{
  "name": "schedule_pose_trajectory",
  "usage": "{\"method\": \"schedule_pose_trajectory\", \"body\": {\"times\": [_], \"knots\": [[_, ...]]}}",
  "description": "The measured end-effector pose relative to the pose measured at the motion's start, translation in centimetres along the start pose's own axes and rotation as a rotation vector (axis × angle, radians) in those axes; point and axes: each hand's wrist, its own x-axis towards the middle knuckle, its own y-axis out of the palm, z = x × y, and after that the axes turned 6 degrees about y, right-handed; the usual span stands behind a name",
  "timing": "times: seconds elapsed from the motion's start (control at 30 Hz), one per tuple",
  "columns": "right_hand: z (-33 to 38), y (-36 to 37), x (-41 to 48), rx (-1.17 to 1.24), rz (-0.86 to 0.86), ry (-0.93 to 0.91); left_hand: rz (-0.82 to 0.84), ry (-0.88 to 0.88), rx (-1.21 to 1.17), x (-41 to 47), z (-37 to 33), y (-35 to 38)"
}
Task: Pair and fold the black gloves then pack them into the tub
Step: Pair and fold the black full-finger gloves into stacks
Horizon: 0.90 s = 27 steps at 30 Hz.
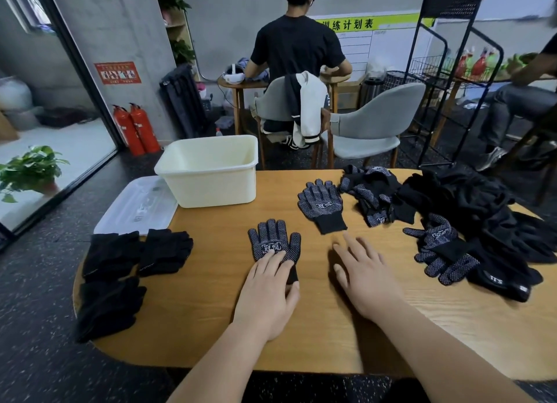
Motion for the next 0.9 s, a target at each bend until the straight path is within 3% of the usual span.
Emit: {"method": "schedule_pose_trajectory", "body": {"times": [0.2, 0.37, 0.43, 0.57, 0.63, 0.77, 0.9], "knots": [[1.5, -0.3, 4.6, -0.073, 0.130, -0.043, -0.028, -0.004, -0.006, -0.1, 0.3, 0.1], [2.1, 0.1, 6.2, -0.056, 0.137, -0.021, -0.017, -0.012, -0.013, 0.1, 0.4, 0.2], [2.1, -0.2, 6.5, -0.007, 0.049, 0.001, -0.019, -0.010, -0.017, 0.1, 0.4, 0.2], [2.2, -2.0, 5.9, 0.173, -0.434, 0.040, -0.043, -0.001, -0.013, 0.1, 0.4, 0.1], [2.2, -2.0, 4.3, 0.168, -0.581, -0.027, -0.056, 0.001, -0.008, 0.0, 0.4, 0.1], [1.1, 0.8, 0.7, 0.047, -0.528, -0.255, -0.079, 0.007, -0.005, 0.0, 0.3, 0.2], [0.7, 2.2, -1.5, 0.097, -0.567, -0.327, -0.095, 0.020, -0.016, -0.2, 0.2, 0.4]]}}
